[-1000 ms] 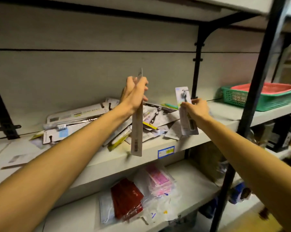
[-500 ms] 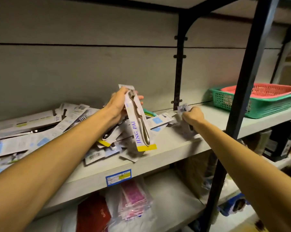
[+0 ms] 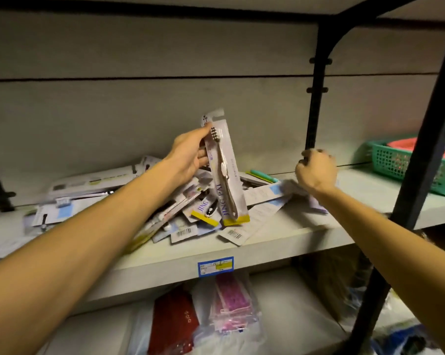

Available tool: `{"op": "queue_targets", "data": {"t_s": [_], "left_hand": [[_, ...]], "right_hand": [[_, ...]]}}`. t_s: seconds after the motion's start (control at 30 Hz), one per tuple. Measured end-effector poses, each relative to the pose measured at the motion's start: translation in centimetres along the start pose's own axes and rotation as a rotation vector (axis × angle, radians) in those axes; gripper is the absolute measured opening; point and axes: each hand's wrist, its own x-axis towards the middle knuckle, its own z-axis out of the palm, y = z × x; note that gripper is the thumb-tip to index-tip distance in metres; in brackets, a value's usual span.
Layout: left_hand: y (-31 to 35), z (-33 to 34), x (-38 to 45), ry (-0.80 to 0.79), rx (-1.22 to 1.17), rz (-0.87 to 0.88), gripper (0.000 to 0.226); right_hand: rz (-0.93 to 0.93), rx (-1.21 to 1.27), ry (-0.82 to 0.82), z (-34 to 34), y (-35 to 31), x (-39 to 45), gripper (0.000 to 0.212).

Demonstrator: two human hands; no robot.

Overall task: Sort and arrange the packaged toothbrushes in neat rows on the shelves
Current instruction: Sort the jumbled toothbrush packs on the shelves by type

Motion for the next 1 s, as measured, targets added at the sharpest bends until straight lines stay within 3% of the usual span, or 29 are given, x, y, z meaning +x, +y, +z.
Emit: {"op": "queue_targets", "data": {"t_s": [0.3,0.57,0.7,0.9,1.0], "left_hand": [[7.5,-11.5,-9.6,0.169,-0.157,0.095,0.011],[10.6,-27.9,-24.7,0.303,0.184,0.072,0.02],[11.9,-36.4,-32.4,0.415,0.38,0.075,0.021],[15.2,-47.7,-40.3,0.653,0.453,0.085,0.019],[16.5,-53.0,-42.1,0.745,0.453,0.055,0.014]], "right_hand": [[-0.395,0.407,0.099,-0.8,-14.3,-9.8,0.03],[-0.643,0.636,-0.017,0.2,-28.5,-27.2,0.02],[-0.801,0.61,-0.145,1.6,-35.1,-36.0,0.022],[-1.266,0.277,-0.297,4.6,-44.5,-46.7,0.043],[-1.387,0.228,-0.375,7.1,-49.6,-50.7,0.049]]}}
